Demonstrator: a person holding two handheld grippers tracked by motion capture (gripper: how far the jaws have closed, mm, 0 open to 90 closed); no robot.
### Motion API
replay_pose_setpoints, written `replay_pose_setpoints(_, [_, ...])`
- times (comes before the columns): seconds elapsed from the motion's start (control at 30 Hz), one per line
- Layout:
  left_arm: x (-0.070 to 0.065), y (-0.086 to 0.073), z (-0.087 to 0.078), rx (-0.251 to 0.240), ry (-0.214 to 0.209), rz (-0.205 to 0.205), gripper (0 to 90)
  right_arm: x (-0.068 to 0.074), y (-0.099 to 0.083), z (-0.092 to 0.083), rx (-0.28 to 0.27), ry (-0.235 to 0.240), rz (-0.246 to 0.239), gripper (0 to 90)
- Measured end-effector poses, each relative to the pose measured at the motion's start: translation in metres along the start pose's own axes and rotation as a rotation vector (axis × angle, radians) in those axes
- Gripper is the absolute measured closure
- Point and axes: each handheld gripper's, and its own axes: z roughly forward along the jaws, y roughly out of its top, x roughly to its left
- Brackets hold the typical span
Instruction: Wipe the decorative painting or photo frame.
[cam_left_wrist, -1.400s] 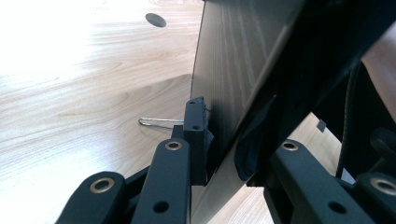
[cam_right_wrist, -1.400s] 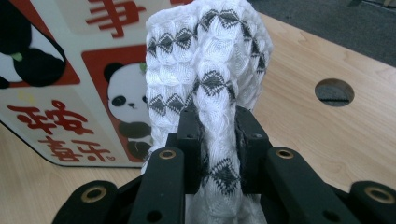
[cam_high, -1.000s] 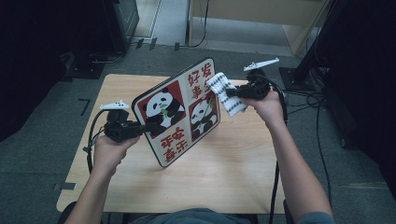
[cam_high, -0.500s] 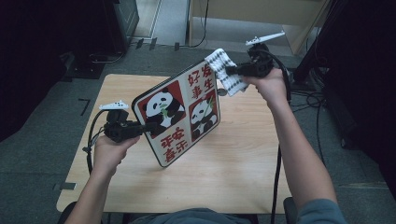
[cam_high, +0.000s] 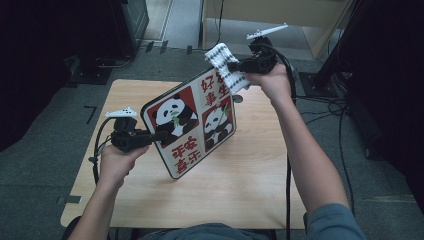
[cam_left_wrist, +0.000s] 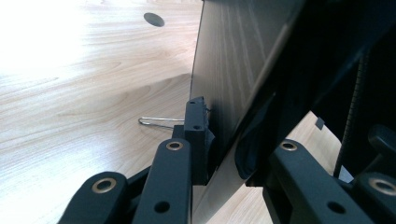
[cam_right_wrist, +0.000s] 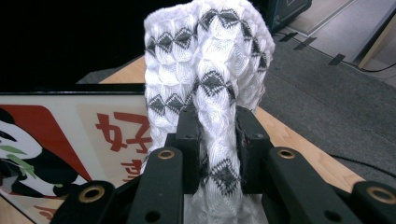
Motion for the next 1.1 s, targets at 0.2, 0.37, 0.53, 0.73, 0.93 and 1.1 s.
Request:
replay_pose_setpoints(0.2, [0.002, 0.000, 0.000, -0.003, -0.009, -0.006, 77.2, -0.001, -0.006, 0.006, 0.005, 0.017, 0.011, 76.0])
replay_pose_setpoints(0.37, [0.002, 0.000, 0.000, -0.004, -0.012, -0.011, 77.1, -0.002, -0.012, 0.007, 0.011, 0.020, 0.006, 76.1])
replay_pose_setpoints(0.53, [0.003, 0.000, 0.000, -0.004, -0.013, -0.004, 77.1, -0.003, -0.018, 0.009, 0.019, 0.026, 0.008, 76.1])
replay_pose_setpoints(0.73, [0.003, 0.000, 0.000, -0.003, -0.017, -0.004, 77.0, -0.003, -0.024, 0.012, 0.030, 0.031, 0.015, 76.1])
replay_pose_setpoints(0.93, [0.004, 0.000, 0.000, -0.004, -0.020, -0.006, 77.0, -0.003, -0.029, 0.016, 0.037, 0.034, 0.017, 76.0])
replay_pose_setpoints(1.1, [0.004, 0.000, -0.001, -0.003, -0.023, 0.002, 77.0, -0.002, -0.033, 0.019, 0.045, 0.040, 0.013, 76.0])
